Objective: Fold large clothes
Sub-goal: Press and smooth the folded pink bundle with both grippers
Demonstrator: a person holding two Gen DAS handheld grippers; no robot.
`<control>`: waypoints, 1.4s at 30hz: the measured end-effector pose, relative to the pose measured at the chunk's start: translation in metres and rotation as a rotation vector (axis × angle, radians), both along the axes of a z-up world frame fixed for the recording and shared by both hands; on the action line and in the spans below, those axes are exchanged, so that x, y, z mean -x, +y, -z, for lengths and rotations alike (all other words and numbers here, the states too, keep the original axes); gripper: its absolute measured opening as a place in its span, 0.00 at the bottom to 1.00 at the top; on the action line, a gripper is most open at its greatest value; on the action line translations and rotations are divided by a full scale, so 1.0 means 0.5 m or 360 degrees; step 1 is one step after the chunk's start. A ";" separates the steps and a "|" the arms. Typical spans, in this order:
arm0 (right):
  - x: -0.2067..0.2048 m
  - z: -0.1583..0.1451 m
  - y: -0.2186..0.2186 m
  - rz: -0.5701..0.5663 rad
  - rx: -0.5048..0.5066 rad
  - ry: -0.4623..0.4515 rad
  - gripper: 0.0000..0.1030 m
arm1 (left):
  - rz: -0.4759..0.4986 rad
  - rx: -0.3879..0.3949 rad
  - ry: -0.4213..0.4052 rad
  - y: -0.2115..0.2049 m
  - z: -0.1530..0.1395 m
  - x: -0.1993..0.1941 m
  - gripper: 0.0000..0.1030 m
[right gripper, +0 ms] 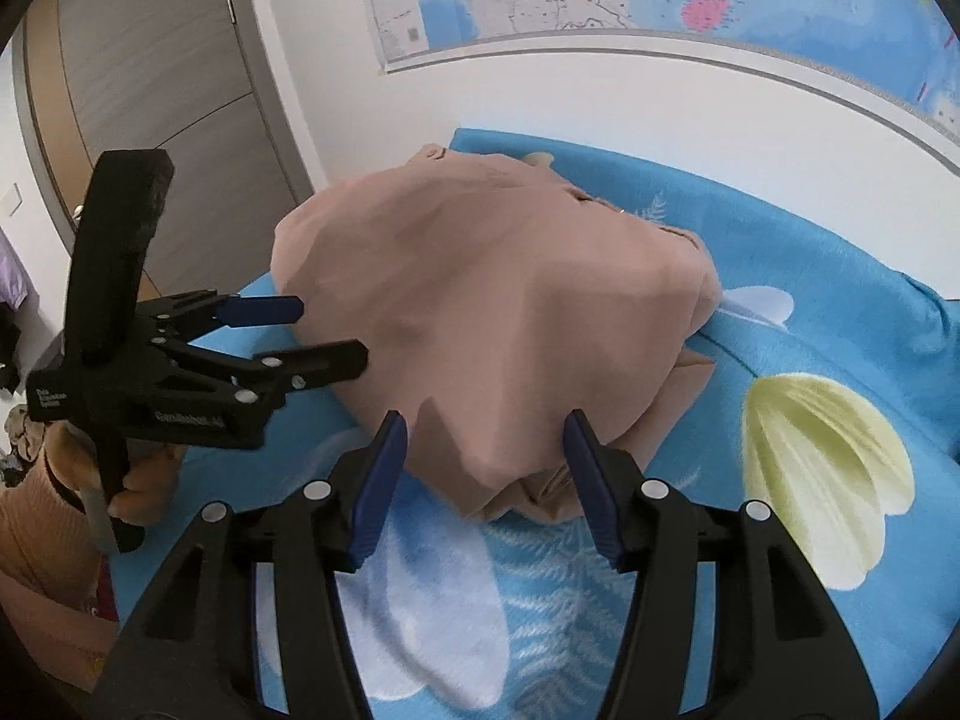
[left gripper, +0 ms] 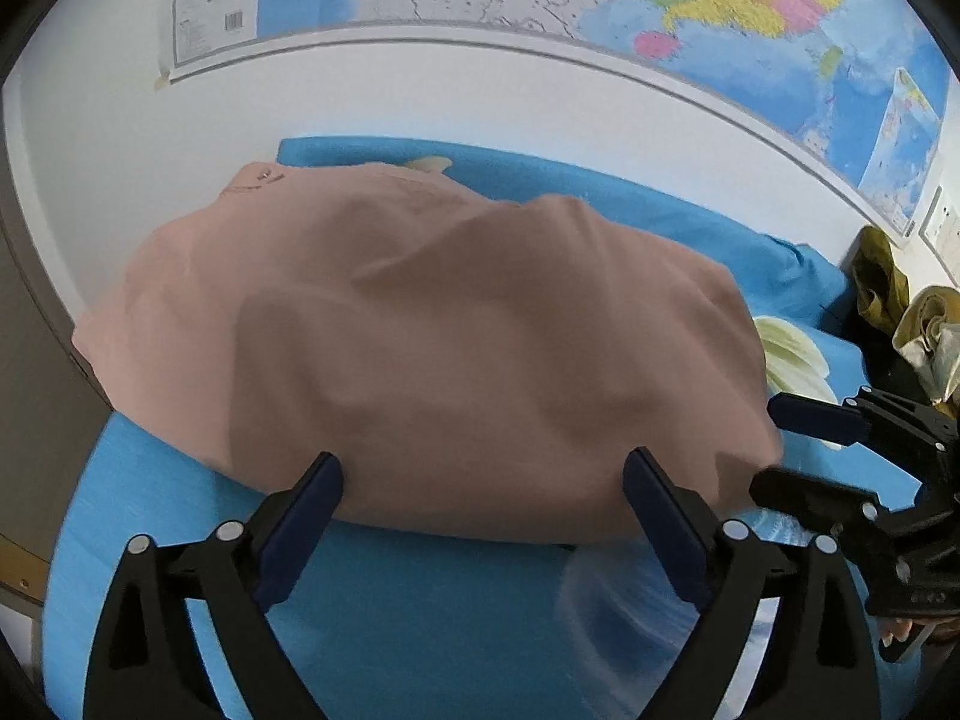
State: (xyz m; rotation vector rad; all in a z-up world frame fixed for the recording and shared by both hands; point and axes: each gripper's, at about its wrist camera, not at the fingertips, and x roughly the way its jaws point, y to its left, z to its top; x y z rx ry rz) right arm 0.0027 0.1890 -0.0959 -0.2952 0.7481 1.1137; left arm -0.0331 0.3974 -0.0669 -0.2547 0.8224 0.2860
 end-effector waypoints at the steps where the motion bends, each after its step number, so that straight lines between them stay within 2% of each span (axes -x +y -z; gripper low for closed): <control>1: 0.001 0.005 0.003 0.0000 0.0027 -0.0007 0.53 | -0.0004 -0.0007 0.0018 -0.002 0.006 -0.005 0.91; 4: -0.007 0.020 0.003 0.0006 0.0072 0.0051 0.53 | -0.0021 -0.0005 0.0040 0.000 0.016 -0.018 0.91; 6: -0.029 0.004 -0.007 0.0020 0.0005 0.0081 0.52 | -0.0032 0.0005 0.0040 0.001 0.013 -0.018 0.91; 8: -0.078 -0.024 -0.026 0.0091 -0.0104 0.0145 0.60 | -0.0029 0.0005 0.0033 0.001 0.005 -0.018 0.91; 10: -0.139 -0.034 -0.036 0.0187 -0.0174 0.0255 0.64 | -0.0015 -0.0002 0.0018 0.001 -0.004 -0.020 0.91; 12: -0.213 -0.029 -0.037 0.0256 -0.0235 0.0440 0.70 | -0.0003 -0.0006 0.0014 0.003 -0.008 -0.026 0.91; 14: -0.285 -0.012 -0.028 0.0367 -0.0257 0.0583 0.70 | -0.0009 0.0005 0.0027 0.007 -0.007 -0.037 0.91; 17: -0.347 0.019 0.022 0.0321 -0.0250 0.0794 0.70 | -0.0017 0.0012 0.0053 0.009 0.005 -0.049 0.91; 18: -0.354 0.028 0.040 0.0273 -0.0234 0.0839 0.70 | -0.0014 0.0006 0.0052 0.007 0.007 -0.049 0.92; 20: -0.365 0.050 0.073 0.0289 -0.0162 0.0876 0.70 | -0.0001 -0.0008 0.0051 0.005 0.009 -0.049 0.93; 21: -0.366 0.054 0.084 0.0250 -0.0184 0.0898 0.70 | 0.0002 -0.0011 0.0052 0.005 0.010 -0.050 0.93; 22: -0.369 0.055 0.091 0.0229 -0.0205 0.0905 0.62 | 0.0002 -0.0004 0.0052 0.006 0.011 -0.051 0.93; 23: -0.376 0.063 0.103 0.0212 -0.0208 0.0950 0.42 | 0.0003 -0.0002 0.0052 0.007 0.012 -0.052 0.93; 24: -0.382 0.068 0.110 0.0206 -0.0222 0.0980 0.33 | 0.0006 -0.0002 0.0053 0.008 0.013 -0.055 0.93; 25: -0.387 0.066 0.113 0.0190 -0.0263 0.0978 0.18 | 0.0004 0.0000 0.0052 0.009 0.013 -0.057 0.93; 26: -0.392 0.058 0.118 0.0173 -0.0278 0.0947 0.14 | -0.0001 0.0002 0.0049 0.011 0.013 -0.060 0.93; 29: -0.388 -0.012 0.146 0.0108 -0.0328 0.0754 0.08 | -0.0028 -0.0005 0.0037 0.014 0.007 -0.079 0.93; 32: -0.340 -0.105 0.156 -0.0014 -0.0392 0.0398 0.03 | -0.0056 0.0020 0.0011 0.015 -0.001 -0.096 0.93; 33: -0.328 -0.113 0.160 -0.0036 -0.0371 0.0336 0.03 | -0.0060 0.0022 0.0010 0.015 -0.001 -0.100 0.93; 34: -0.329 -0.106 0.165 -0.0032 -0.0340 0.0349 0.03 | -0.0060 0.0014 0.0019 0.013 0.002 -0.105 0.93; 36: -0.346 -0.057 0.169 0.0038 -0.0179 0.0407 0.03 | -0.0052 -0.0006 0.0040 0.009 0.010 -0.108 0.93; 38: -0.369 -0.007 0.154 0.0122 -0.0086 0.0493 0.14 | -0.0038 -0.0016 0.0039 0.007 0.011 -0.105 0.93; 39: -0.386 0.022 0.139 0.0177 -0.0063 0.0567 0.16 | -0.0034 -0.0011 0.0039 0.008 0.011 -0.103 0.93; 41: -0.394 0.028 0.117 0.0240 -0.0079 0.0574 0.42 | -0.0031 0.0012 0.0032 0.012 0.010 -0.098 0.93; 42: -0.396 0.023 0.101 0.0275 -0.0107 0.0583 0.44 | -0.0029 0.0022 0.0034 0.013 0.008 -0.096 0.93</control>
